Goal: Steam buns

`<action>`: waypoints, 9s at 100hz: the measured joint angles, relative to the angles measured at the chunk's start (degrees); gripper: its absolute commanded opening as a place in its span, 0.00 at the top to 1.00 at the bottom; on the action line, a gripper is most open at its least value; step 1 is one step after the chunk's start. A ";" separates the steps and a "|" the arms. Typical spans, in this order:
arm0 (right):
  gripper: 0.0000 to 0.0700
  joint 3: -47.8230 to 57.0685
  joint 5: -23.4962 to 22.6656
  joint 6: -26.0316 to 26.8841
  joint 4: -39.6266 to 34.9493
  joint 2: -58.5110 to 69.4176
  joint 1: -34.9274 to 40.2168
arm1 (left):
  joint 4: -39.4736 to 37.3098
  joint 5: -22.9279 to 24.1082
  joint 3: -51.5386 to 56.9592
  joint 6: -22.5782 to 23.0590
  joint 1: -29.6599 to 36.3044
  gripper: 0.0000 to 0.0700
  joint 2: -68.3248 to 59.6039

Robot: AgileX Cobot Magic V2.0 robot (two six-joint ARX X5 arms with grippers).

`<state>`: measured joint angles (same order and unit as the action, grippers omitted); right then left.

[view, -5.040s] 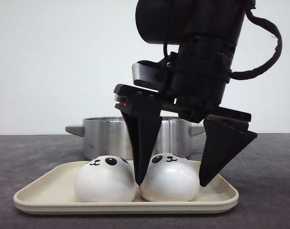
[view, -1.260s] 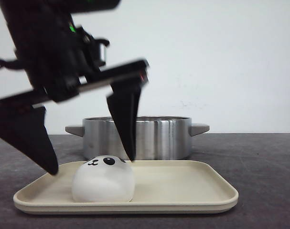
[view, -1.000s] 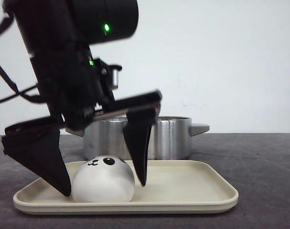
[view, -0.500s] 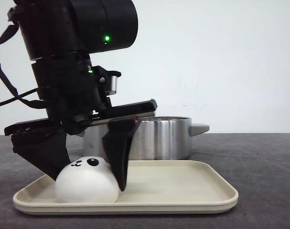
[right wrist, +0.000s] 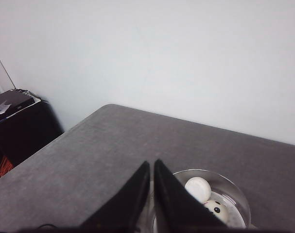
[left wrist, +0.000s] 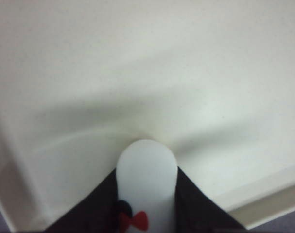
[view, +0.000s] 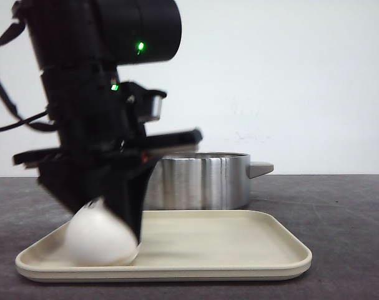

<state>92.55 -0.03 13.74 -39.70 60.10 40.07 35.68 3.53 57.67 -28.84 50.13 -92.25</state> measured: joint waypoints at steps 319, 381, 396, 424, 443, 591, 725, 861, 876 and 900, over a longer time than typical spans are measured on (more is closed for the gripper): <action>0.99 -36.11 8.57 -9.46 36.96 -0.28 4.13 | 6.43 12.81 0.87 11.72 -17.46 1.00 53.31; 0.99 -36.11 8.63 -9.46 36.98 -0.28 4.13 | 7.21 12.81 0.87 11.50 -17.46 1.00 57.20; 0.99 -36.11 8.83 -9.46 36.89 -0.42 4.02 | 7.21 12.81 0.87 11.50 -17.46 1.00 57.20; 0.99 -42.21 8.83 -10.43 38.40 -11.06 -0.59 | 7.21 12.81 0.87 11.50 -17.46 1.00 57.31; 0.99 -59.89 4.42 -11.02 46.16 -24.57 -10.43 | 7.21 12.81 0.87 11.50 -17.46 1.00 57.33; 0.99 -91.69 -0.15 -17.94 30.03 -59.84 -38.32 | 7.19 12.81 0.87 11.50 -17.46 1.00 57.33; 0.99 -91.69 -0.13 -18.01 30.05 -59.84 -38.34 | -37.31 -7.98 -46.60 16.76 -46.84 1.00 81.29; 0.99 -91.69 -0.13 -18.01 30.03 -59.84 -38.34 | -25.11 -3.30 -55.82 24.83 -51.60 1.00 92.04; 0.99 -91.69 -0.13 -18.01 30.05 -59.84 -38.34 | -25.11 -3.30 -55.82 24.83 -51.60 1.00 92.04; 0.99 -91.69 -0.15 -18.01 30.03 -59.84 -38.34 | -25.11 -3.30 -55.82 24.83 -51.60 1.00 92.04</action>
